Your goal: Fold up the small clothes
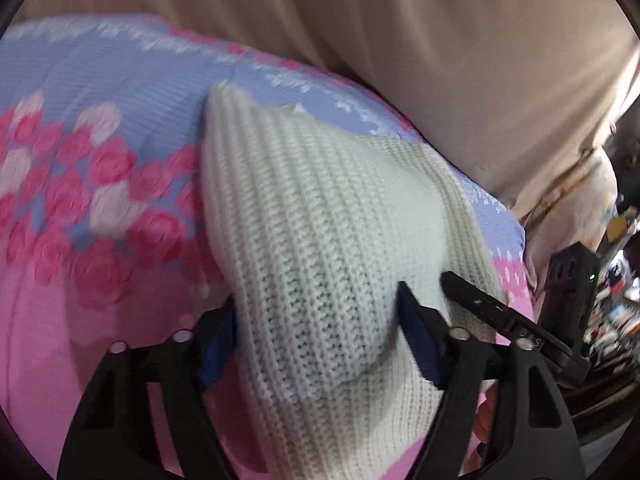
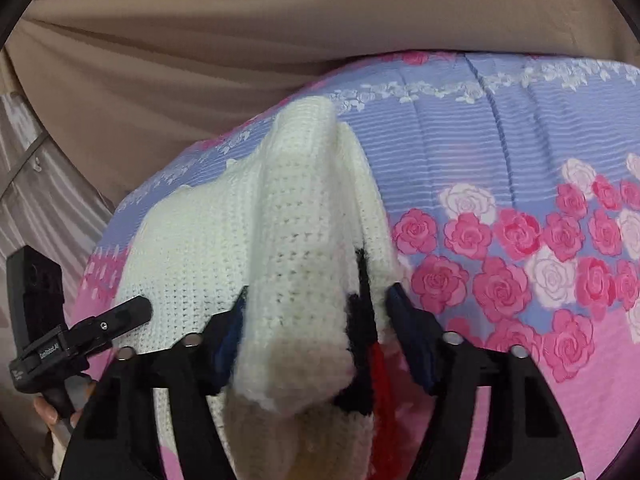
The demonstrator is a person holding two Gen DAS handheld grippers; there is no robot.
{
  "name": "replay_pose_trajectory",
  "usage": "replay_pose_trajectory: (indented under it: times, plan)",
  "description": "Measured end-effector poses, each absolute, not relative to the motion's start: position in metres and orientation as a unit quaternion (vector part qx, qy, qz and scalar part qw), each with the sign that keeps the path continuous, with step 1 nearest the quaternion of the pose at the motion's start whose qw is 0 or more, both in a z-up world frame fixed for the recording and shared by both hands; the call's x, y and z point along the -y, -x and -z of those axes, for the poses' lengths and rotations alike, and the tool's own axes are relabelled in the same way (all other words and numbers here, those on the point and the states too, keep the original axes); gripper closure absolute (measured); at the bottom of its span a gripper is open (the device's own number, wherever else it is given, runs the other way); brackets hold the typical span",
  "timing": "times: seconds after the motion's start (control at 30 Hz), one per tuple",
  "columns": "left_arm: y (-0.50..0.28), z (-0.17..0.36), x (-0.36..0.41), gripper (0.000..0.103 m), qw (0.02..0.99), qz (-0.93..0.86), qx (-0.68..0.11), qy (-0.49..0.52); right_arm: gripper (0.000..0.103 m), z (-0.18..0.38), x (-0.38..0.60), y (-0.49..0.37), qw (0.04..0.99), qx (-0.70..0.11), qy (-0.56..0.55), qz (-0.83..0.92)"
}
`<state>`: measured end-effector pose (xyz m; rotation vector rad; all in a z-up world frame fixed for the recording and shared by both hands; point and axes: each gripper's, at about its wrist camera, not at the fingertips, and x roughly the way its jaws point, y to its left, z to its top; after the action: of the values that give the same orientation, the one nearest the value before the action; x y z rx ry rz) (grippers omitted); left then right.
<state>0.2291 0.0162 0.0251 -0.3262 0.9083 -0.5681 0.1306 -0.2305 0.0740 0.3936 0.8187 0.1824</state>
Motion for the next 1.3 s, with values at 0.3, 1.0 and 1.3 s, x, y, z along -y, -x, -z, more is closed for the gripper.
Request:
replay_pose_trajectory:
  times: [0.3,1.0,1.3]
  plan:
    - [-0.212,-0.037,0.018,0.046,0.894,0.257,-0.367,0.011,0.064,-0.068,0.237,-0.104,0.912,-0.373,-0.169,-0.028]
    - [-0.097,-0.051,-0.029,0.017,0.936,0.088,-0.331,0.079,0.04,-0.114,0.231,-0.037,0.94,-0.306,-0.153,-0.016]
    - [-0.142,-0.08,-0.018,0.016,0.931,0.1,-0.331,0.114,0.088,-0.148,0.2,-0.123,0.933,-0.31,-0.113,-0.145]
